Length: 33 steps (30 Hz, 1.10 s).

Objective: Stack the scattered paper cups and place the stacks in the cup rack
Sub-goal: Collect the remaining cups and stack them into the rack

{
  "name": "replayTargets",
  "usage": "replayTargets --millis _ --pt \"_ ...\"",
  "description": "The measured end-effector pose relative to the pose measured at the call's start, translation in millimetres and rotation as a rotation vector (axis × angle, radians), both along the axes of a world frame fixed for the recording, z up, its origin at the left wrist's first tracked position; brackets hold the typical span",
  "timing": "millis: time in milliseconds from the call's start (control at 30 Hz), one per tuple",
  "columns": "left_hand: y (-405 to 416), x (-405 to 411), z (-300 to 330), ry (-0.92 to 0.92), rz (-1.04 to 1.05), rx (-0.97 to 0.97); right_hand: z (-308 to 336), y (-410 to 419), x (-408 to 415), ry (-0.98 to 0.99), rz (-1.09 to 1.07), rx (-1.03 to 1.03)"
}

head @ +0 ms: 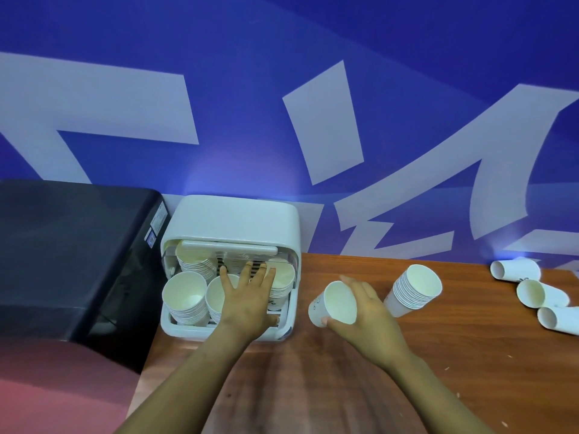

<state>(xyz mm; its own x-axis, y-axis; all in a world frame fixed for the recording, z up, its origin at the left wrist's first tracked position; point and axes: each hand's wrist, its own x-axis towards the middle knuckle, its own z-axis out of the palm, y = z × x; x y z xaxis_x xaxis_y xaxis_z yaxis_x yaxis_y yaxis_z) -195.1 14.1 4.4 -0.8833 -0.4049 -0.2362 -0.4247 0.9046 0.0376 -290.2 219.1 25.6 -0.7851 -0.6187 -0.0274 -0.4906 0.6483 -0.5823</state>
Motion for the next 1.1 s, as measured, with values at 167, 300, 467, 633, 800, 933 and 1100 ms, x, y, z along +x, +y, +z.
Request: replayTargets --millis 167,300,467,633,800,933,1100 --pt "-1 20 6 0.066 0.008 0.045 3 -21 17 0.071 0.024 -0.198" --pt "-4 38 10 0.135 0.060 0.100 -4 -43 35 0.199 0.015 -0.302" --pt "-11 53 20 0.155 0.087 0.096 -17 -70 45 0.360 0.028 -0.257" --pt "-21 64 25 0.226 0.149 0.164 -30 -81 48 0.368 -0.057 -0.102" --pt "-24 71 27 0.245 0.155 0.178 -37 -91 49 0.344 -0.130 -0.025" --pt "-26 71 26 0.258 0.153 0.214 -42 -92 50 0.272 -0.125 -0.024" --pt "-27 69 27 0.266 0.154 0.224 -43 -90 50 0.273 -0.109 -0.097"
